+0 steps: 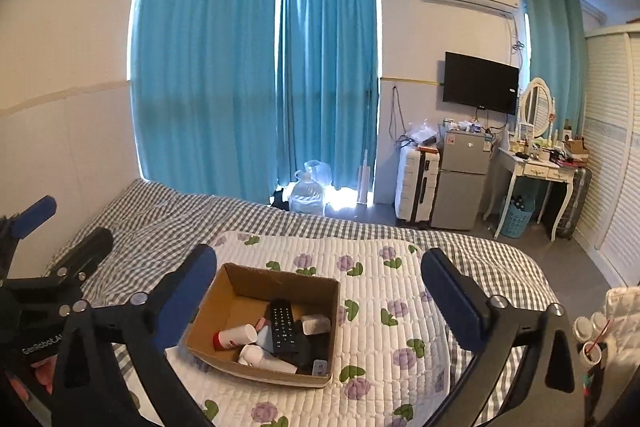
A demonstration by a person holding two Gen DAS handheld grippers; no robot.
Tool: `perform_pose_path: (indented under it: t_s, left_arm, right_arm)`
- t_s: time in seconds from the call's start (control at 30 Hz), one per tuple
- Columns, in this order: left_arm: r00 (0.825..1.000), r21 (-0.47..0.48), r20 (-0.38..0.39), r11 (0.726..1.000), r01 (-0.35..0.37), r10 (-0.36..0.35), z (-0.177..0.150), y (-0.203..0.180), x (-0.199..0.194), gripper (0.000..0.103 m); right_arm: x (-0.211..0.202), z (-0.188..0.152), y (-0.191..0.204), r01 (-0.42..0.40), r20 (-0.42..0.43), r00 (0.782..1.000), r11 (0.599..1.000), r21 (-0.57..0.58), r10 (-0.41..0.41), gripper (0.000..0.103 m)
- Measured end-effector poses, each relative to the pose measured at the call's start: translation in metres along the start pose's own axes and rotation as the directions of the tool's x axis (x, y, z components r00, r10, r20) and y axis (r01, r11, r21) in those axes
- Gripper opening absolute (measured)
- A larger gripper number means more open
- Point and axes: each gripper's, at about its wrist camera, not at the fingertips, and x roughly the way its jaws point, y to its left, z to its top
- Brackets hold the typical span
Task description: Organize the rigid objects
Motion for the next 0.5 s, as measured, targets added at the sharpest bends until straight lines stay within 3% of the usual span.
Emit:
perform_pose_path:
  t_s: [0.23,0.37,0.5]
  left_arm:
    - [0.999,-0.034,-0.028,0.999,-0.019,0.018,-0.055,0.003,0.014,0.103]
    - [0.999,0.003,-0.033,1.000,-0.029,0.029,-0.088,-0.005,0.029,0.103]
    - [0.999,0.015,-0.047,1.000,0.001,-0.001,-0.107,-0.010,0.036,0.103]
  right_arm:
    - [0.026,-0.051,-0.018,0.036,-0.032,0.999,0.999,0.031,-0.035,0.103]
    - [0.037,-0.086,-0.022,0.065,0.024,0.998,0.998,0.027,-0.066,0.103]
    - [0.050,-0.114,-0.026,0.051,0.017,0.998,0.998,0.041,-0.052,0.103]
